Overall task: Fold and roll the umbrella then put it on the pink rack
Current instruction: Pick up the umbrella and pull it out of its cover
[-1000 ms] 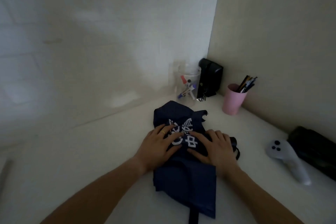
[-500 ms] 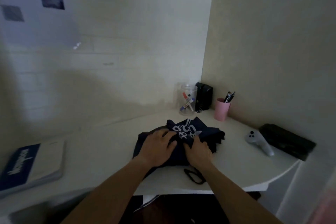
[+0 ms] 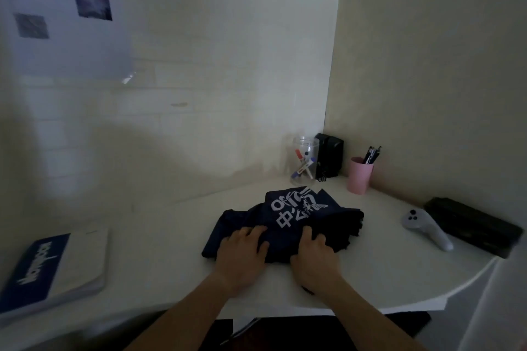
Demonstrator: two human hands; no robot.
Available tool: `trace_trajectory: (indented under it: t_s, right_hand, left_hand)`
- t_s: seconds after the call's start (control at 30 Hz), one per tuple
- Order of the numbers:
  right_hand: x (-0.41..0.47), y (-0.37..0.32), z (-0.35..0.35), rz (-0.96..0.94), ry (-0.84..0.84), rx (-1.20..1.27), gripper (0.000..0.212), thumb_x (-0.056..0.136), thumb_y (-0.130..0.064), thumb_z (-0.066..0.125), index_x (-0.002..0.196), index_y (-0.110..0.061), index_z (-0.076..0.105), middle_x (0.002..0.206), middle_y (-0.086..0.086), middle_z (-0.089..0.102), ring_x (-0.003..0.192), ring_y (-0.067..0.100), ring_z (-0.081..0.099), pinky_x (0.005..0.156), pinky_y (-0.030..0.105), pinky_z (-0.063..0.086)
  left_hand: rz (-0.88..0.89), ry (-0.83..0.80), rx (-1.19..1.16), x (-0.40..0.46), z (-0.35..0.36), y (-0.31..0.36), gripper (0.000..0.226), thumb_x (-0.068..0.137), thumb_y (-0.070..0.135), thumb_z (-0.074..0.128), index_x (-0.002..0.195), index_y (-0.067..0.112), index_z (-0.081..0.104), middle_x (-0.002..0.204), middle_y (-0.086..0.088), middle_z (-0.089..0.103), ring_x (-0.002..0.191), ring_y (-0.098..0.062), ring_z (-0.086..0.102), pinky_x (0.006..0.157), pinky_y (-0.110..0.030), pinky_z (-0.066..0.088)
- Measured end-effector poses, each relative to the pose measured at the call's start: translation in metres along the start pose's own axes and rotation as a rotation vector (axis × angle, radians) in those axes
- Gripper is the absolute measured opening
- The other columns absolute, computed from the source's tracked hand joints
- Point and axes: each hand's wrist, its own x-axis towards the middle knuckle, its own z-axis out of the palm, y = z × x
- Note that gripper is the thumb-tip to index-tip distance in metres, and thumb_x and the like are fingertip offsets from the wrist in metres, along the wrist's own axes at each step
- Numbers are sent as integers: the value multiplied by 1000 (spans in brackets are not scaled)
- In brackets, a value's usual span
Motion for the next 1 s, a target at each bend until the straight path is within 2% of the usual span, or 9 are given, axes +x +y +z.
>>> trace_trajectory:
  t_s: [0.17,0.27,0.4,0.5,0.6,0.67,0.77,0.87,1.0]
  right_hand:
    - [15,-7,-32,-26,235,213,48,95,-25,54,139,-15,37,121,7,60,105,24,62,84,33,53]
    - [16,-13,-74,-132,462,389,57,94,-26,59,146,-21,37,127,3,65,105,21,65,81,32,55]
    - [12,-12,-132,-245,842,467,72,91,-23,68,153,-34,33,131,-2,63,91,23,71,66,32,57]
    - [18,-18,-171,-290,720,926,65,97,-16,62,146,-50,35,105,0,74,77,18,68,65,34,58]
    - [18,-24,-197,-286,602,1365,23,98,-15,60,115,-30,60,53,-7,61,48,17,48,51,30,40]
    - [11,-24,-213,-275,648,1430,6,96,-18,63,94,-22,58,54,-7,65,50,13,60,54,34,42]
    - [9,-19,-216,-353,666,1468,25,97,-13,62,113,-30,53,66,11,61,45,21,51,48,31,36]
    - [1,-20,-227,-367,724,1397,40,96,-12,64,125,-35,49,71,3,70,56,23,62,54,35,50]
    - [-12,-28,-234,-416,717,1446,29,94,-14,66,113,-32,53,73,-1,73,57,26,63,50,31,49]
  left_hand:
    - [-19,413,-76,14,-56,4,61,98,61,27,145,30,50,153,-8,48,139,-29,46,111,-44,42]
    - [-55,622,-246,20,-115,13,52,103,58,32,151,38,39,160,-2,37,145,-23,36,114,-43,38]
    - [3,555,-649,24,-180,30,58,97,64,36,152,51,25,158,12,32,140,-8,34,111,-30,32]
    - [131,519,-763,26,-214,51,58,95,65,42,148,64,17,157,21,31,142,-4,34,117,-39,33]
    - [216,529,-777,27,-246,72,56,95,66,43,145,67,19,154,22,35,141,-4,37,116,-41,35]
    - [256,532,-754,28,-261,82,52,97,64,41,145,66,22,150,22,38,136,-4,43,112,-37,41]
    - [264,520,-787,28,-276,87,46,98,60,40,144,62,31,143,17,47,119,7,54,101,-26,47]
    - [239,554,-772,23,-282,92,37,103,51,40,140,50,41,135,15,52,102,22,54,82,-9,39]
    - [205,555,-826,21,-286,92,27,103,52,41,130,56,45,135,10,57,113,1,60,81,-17,44]
